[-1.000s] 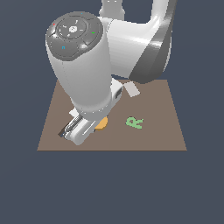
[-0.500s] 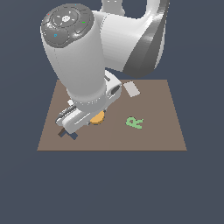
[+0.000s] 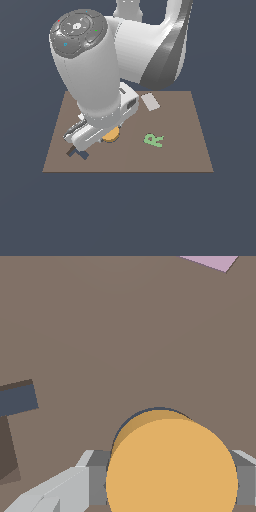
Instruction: Insert a designated object into the corresponding slot on a board.
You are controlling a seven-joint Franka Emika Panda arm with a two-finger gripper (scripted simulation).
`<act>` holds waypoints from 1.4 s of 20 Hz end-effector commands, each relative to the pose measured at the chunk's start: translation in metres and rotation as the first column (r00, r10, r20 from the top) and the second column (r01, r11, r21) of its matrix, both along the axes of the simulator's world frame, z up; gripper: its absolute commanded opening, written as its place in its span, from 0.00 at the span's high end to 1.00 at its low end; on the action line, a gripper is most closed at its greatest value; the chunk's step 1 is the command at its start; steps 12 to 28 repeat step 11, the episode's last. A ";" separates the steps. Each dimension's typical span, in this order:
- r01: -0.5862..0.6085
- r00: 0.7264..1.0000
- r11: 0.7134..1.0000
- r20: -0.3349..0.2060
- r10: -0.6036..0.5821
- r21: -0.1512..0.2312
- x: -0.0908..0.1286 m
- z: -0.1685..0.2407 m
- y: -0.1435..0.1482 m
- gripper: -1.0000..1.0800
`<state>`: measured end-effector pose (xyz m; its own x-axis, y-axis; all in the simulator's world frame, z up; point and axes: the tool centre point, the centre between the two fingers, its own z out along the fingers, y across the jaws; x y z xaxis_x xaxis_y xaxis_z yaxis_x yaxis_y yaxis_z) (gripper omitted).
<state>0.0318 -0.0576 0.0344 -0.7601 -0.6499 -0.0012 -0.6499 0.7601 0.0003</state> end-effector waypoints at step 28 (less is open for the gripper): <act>0.002 1.000 1.000 0.000 -0.002 0.000 0.000 -0.004 0.000 0.04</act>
